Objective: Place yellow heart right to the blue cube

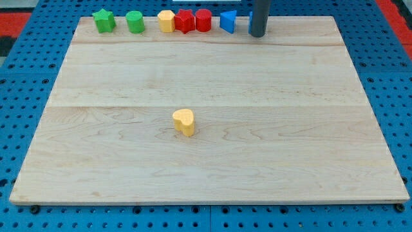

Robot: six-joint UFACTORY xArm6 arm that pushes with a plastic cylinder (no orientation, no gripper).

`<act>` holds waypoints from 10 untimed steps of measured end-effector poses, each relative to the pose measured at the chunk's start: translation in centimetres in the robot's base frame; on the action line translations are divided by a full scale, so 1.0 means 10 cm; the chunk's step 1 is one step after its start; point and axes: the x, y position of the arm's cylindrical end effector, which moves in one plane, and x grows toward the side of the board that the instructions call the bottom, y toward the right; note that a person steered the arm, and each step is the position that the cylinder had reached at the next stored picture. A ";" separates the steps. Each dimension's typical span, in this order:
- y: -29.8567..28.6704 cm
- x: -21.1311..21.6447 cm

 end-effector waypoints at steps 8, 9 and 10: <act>-0.67 3.65; -1.00 3.60; -1.06 3.25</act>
